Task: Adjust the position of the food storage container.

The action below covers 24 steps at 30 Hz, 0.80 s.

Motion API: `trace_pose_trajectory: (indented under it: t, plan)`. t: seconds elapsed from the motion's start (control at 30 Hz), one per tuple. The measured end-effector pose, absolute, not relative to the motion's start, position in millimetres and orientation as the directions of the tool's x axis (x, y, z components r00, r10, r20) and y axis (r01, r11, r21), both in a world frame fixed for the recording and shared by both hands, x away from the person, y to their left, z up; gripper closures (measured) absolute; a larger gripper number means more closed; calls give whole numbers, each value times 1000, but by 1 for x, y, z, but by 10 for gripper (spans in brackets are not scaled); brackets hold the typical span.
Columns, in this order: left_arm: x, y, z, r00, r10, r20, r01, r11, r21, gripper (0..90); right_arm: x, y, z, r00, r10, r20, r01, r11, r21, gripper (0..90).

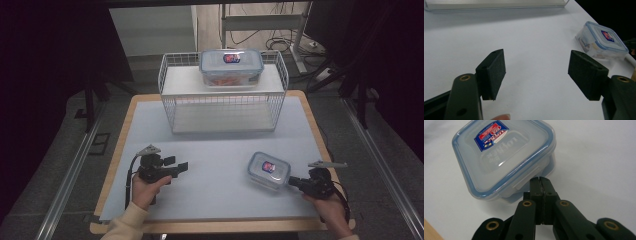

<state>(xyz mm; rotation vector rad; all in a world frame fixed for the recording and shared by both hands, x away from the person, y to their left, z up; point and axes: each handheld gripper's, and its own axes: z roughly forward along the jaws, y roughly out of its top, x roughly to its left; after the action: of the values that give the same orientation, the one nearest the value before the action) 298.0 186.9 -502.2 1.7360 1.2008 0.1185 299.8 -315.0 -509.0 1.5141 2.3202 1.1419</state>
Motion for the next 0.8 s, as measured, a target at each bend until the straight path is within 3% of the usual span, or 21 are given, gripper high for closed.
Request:
trace_pose_trajectory:
  t: [0.8]
  plan:
    - [300,192,-505,491,761,-423,666,-15,746,302,346,-240,-511,-555,792,253,691,270,670,895]
